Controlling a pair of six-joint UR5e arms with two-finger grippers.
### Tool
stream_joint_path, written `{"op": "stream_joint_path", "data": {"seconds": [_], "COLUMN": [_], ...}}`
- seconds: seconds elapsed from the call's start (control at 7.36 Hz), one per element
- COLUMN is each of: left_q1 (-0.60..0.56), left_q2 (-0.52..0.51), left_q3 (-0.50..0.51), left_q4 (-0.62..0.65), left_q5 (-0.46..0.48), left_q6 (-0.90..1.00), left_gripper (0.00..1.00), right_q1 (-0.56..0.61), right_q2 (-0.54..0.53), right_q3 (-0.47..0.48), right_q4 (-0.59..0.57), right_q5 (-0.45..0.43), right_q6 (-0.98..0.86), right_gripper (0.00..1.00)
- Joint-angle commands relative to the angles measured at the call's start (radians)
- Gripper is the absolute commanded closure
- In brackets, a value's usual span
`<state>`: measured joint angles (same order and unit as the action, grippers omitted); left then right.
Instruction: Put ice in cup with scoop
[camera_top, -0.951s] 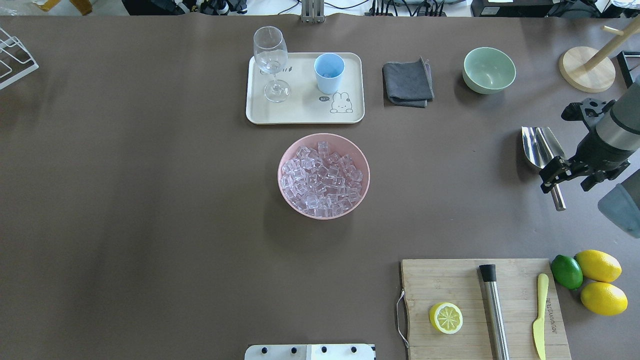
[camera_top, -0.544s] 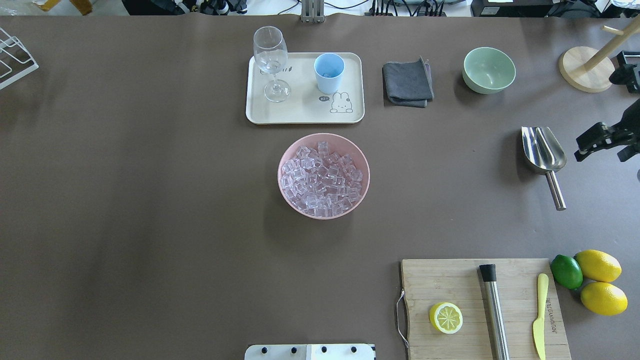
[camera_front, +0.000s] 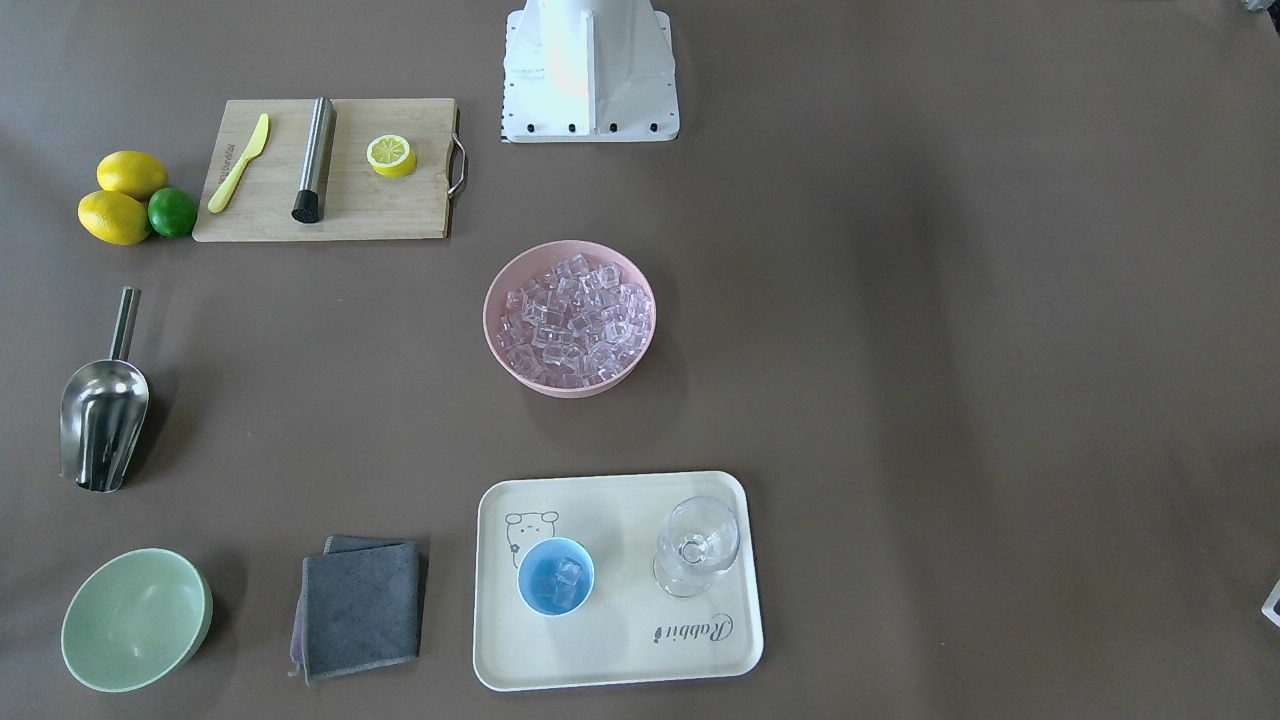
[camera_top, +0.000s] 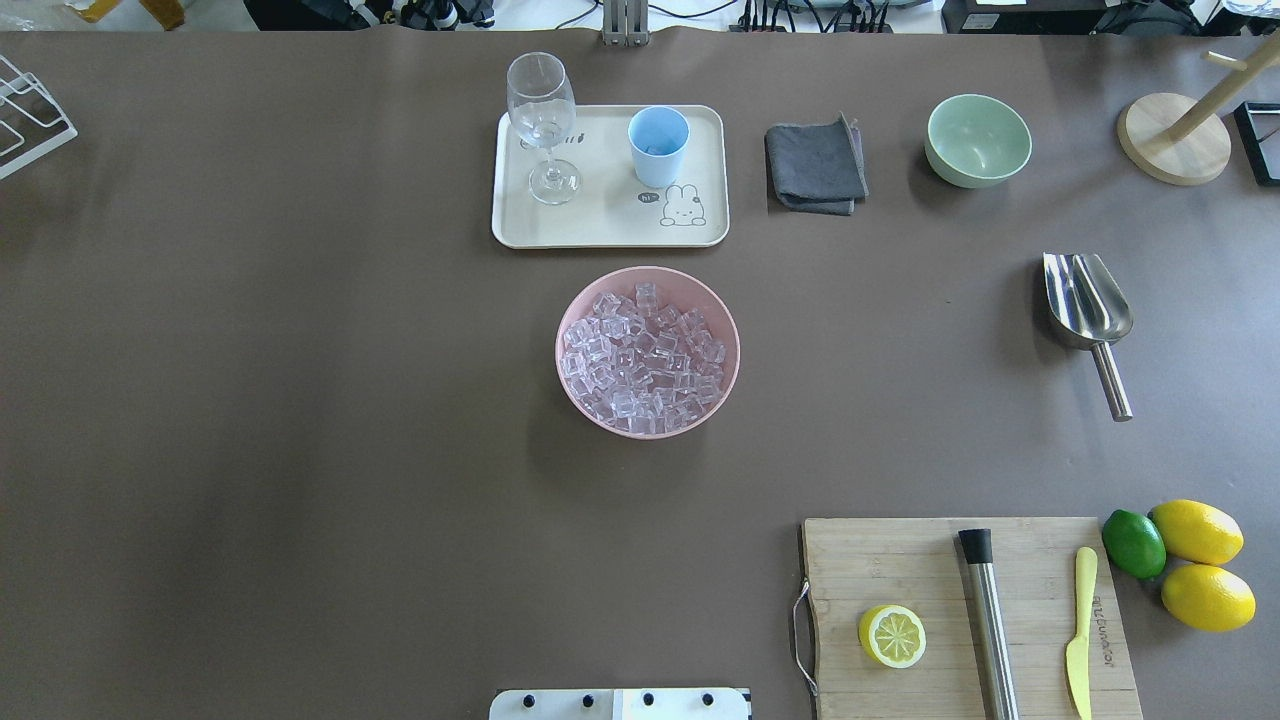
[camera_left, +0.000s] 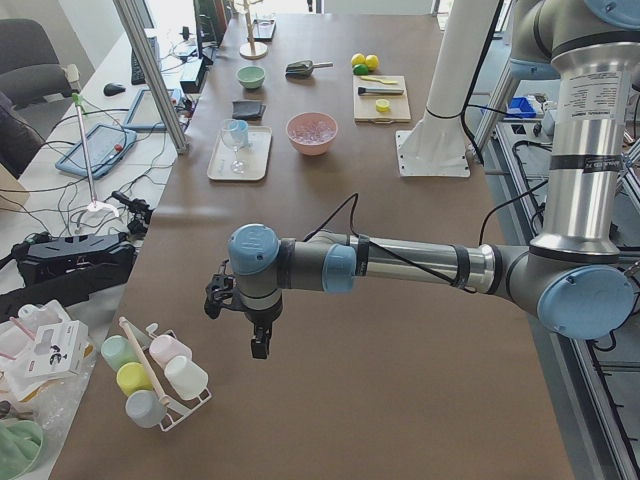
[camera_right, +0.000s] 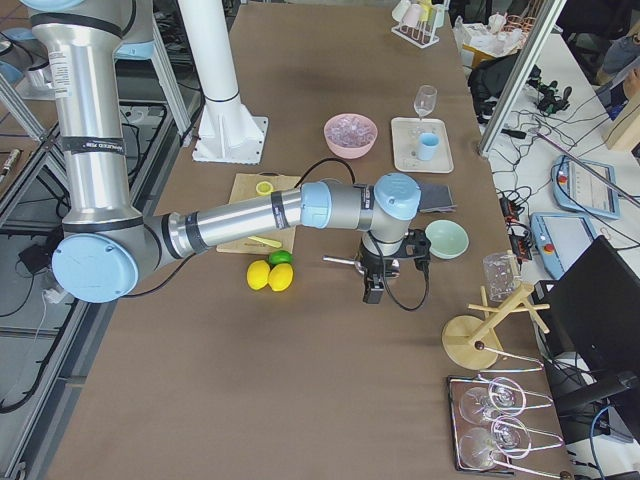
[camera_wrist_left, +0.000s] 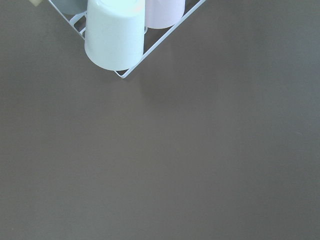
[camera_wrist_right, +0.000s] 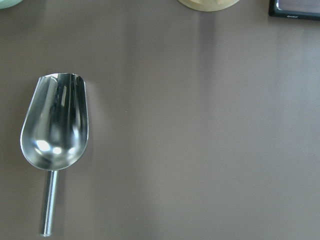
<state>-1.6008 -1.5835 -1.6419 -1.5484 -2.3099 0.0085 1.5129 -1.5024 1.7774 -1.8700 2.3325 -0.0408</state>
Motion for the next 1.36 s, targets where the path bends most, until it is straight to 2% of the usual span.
{"op": "stream_joint_path", "data": {"seconds": [0.0, 0.14, 0.27, 0.54, 0.68, 0.82, 1.22], "left_q1": [0.007, 0.025, 0.025, 0.015, 0.024, 0.037, 0.045], "left_q2": [-0.013, -0.044, -0.039, -0.038, -0.049, -0.081, -0.082], "left_q3": [0.025, 0.028, 0.025, 0.005, -0.008, 0.000, 0.056], "left_q4": [0.008, 0.013, 0.013, 0.019, 0.092, 0.150, 0.149], "left_q5": [-0.026, -0.022, -0.025, -0.025, -0.025, -0.023, -0.028], "left_q6": [0.004, -0.001, -0.001, 0.002, 0.002, 0.002, 0.005], "left_gripper": [0.02, 0.02, 0.02, 0.02, 0.02, 0.02, 0.02], "right_q1": [0.081, 0.082, 0.081, 0.082, 0.084, 0.087, 0.087], "right_q2": [-0.007, -0.018, -0.028, -0.036, -0.036, -0.035, -0.036], "right_q3": [-0.032, -0.041, -0.049, -0.039, -0.035, -0.032, -0.033], "right_q4": [-0.034, -0.029, -0.021, -0.021, -0.021, -0.021, -0.020], "right_q5": [-0.001, -0.005, -0.040, -0.041, -0.035, -0.035, -0.036], "right_q6": [-0.161, -0.180, -0.183, -0.171, -0.168, -0.160, -0.162], "right_gripper": [0.01, 0.01, 0.01, 0.01, 0.01, 0.01, 0.01]}}
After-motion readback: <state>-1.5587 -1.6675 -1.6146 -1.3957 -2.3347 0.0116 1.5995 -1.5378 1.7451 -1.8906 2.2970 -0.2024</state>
